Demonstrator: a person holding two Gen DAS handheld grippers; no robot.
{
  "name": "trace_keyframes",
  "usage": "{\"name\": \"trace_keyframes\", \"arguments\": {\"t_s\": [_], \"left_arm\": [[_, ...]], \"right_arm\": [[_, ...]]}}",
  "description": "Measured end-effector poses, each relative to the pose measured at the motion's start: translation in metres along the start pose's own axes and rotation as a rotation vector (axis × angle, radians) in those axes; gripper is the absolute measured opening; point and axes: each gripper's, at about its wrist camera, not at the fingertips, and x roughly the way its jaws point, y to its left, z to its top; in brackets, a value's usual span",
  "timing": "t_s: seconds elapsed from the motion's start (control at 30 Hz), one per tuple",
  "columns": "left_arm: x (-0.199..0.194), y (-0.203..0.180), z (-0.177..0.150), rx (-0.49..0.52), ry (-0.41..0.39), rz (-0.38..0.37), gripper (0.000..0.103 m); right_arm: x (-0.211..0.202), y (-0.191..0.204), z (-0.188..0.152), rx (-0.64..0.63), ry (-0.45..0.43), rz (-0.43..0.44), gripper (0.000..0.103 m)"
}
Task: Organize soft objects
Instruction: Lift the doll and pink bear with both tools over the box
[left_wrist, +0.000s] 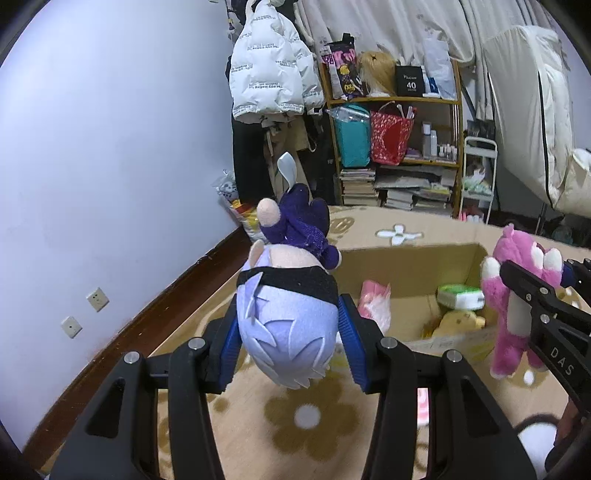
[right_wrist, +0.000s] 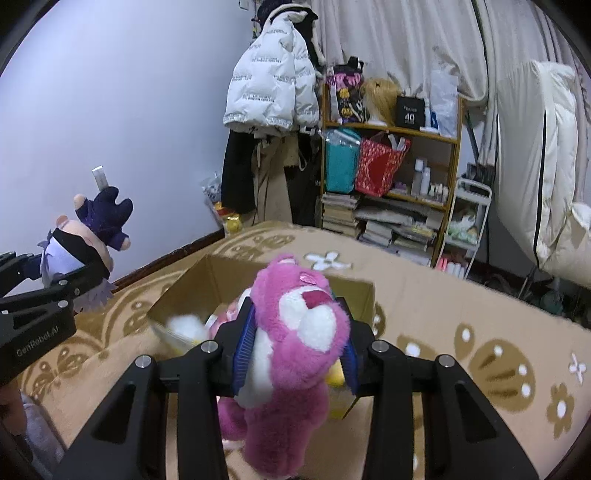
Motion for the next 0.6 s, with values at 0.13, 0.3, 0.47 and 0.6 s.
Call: {"name": "trace_keyframes", "arguments": {"t_s": [0.13, 0.3, 0.47, 0.6], "left_arm": [[0.010, -0.006, 0.010, -0.004, -0.020, -0.008, 0.048], [0.025, -0.008, 0.019, -0.022, -0.037, -0.012, 0.048], [0.042, -0.014, 0.019, -0.022, -0.034, -0.032, 0.048], [0.053, -0.022, 0.016, -0.021, -0.018, -0.068, 0.048]], "right_arm": [[0.011, -0.006, 0.014, -0.015, -0.023, -0.025, 0.043], [0.026, -0.011, 0.022, -0.036, -0.038, -0.054, 0.043], [0.040, -0.016, 0.021, -0.047, -0.029, -0.076, 0.043], [0.047, -0.017, 0.013, -0.043, -0.023, -0.095, 0.043]]}}
